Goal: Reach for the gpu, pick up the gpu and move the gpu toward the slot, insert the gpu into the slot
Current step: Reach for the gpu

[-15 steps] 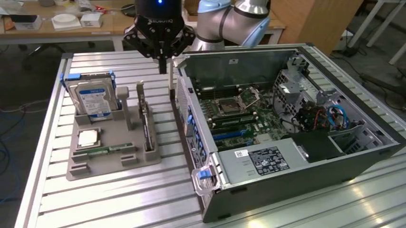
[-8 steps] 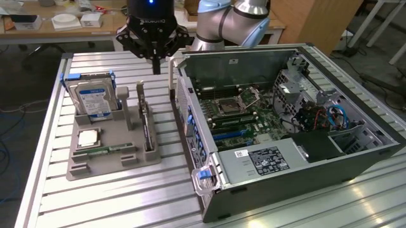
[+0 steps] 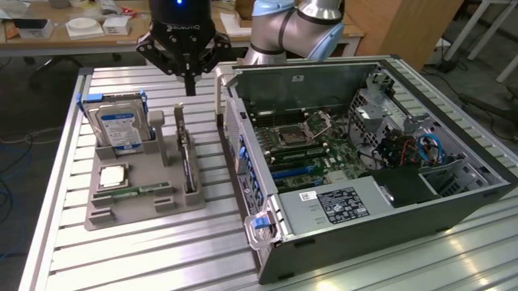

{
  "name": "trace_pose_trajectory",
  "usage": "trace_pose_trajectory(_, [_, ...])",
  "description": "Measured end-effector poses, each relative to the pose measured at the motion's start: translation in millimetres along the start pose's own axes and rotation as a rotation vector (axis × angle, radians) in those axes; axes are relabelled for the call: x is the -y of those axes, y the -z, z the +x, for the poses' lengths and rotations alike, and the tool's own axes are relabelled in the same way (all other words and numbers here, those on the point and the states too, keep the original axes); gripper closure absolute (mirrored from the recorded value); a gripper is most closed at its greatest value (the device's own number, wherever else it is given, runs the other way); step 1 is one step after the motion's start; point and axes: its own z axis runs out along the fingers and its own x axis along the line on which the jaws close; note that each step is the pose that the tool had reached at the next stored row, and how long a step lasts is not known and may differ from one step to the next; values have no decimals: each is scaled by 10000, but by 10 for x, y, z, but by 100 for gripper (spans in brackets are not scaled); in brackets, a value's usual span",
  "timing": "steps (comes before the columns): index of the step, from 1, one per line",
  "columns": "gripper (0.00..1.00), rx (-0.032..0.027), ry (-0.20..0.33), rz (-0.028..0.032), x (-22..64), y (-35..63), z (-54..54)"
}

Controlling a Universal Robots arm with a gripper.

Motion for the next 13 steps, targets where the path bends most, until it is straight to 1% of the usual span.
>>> trace_pose_trajectory(9, [90, 0, 0, 0, 12, 4, 160])
trace_pose_trajectory(13, [90, 0, 1, 0, 15, 4, 196])
